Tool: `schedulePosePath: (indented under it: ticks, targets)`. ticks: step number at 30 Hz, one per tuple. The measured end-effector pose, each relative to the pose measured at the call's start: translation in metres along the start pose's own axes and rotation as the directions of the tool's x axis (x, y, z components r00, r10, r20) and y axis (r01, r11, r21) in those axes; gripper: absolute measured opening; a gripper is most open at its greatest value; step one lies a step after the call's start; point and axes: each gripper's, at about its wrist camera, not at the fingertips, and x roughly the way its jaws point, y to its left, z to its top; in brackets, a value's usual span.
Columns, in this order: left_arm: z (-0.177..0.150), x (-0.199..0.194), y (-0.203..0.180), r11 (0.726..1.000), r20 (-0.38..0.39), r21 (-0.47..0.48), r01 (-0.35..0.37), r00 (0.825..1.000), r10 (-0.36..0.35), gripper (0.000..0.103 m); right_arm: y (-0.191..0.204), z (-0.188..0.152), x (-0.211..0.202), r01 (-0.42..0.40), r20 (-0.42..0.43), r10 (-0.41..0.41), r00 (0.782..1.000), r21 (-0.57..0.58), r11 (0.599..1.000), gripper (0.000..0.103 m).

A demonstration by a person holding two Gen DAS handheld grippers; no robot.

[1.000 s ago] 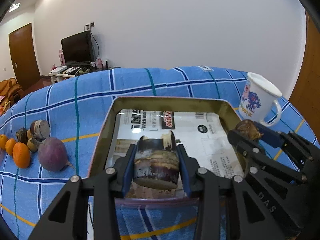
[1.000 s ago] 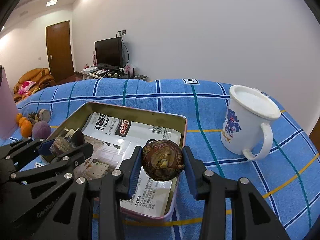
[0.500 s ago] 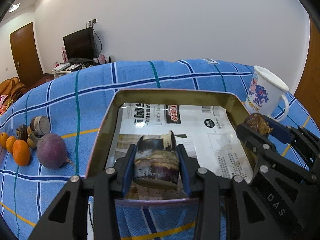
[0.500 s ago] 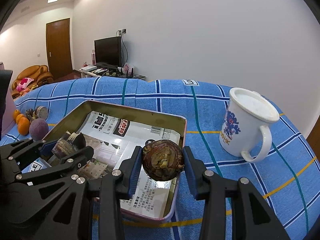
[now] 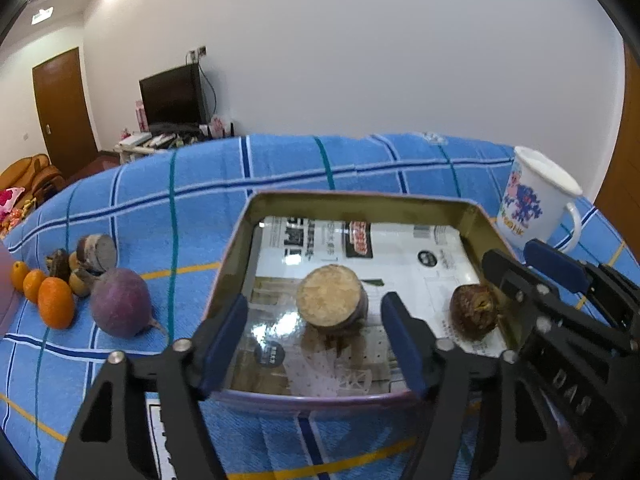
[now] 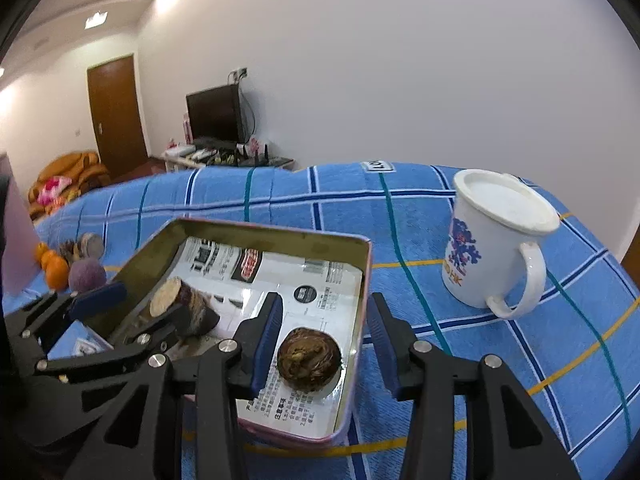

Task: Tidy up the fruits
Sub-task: 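Open both tools to release the yam chunk and taro in the tin, then move the right tool to the purple turnip and grasp it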

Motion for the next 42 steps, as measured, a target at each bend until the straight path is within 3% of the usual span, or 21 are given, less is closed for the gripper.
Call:
schedulePosePath:
  ticks: [3,5,13,17,30,39,42]
  targets:
    - [0.0,-0.008,0.001,1.0,0.033,-0.009,0.001,0.999,-0.001,0.077,-0.009,0.001,-0.006,0.008,0.038,-0.01,0.999,0.05,0.999,0.063]
    - [-0.001,-0.01,0.003,1.0,0.034,-0.019,0.011,0.999,-0.01,0.089,-0.014,0.001,-0.01,0.003,0.063,-0.009,0.998,0.084,0.996,0.072]
    - [-0.003,-0.02,0.005,1.0,0.086,-0.029,-0.005,0.996,0.007,0.095,-0.018,0.001,-0.015,0.008,0.103,-0.021,0.994,0.122,0.993,0.072]
    - [-0.003,-0.028,0.008,0.998,0.126,-0.034,-0.054,0.99,0.058,0.096,-0.015,0.0,-0.018,0.023,0.13,-0.037,0.991,0.109,0.994,0.072]
    - [-0.013,-0.055,0.05,0.962,0.221,-0.091,-0.258,0.937,0.272,0.096,-0.006,-0.003,-0.037,0.064,0.253,-0.086,0.964,0.093,0.994,0.072]
    - [-0.026,-0.071,0.092,0.94,0.231,-0.112,-0.322,0.912,0.34,0.098,0.008,-0.008,-0.047,0.043,0.278,-0.073,0.958,0.112,0.993,0.072]
    - [-0.029,-0.072,0.103,0.937,0.219,-0.124,-0.325,0.912,0.346,0.098,0.016,-0.009,-0.047,0.044,0.28,-0.07,0.958,0.1,0.994,0.072]
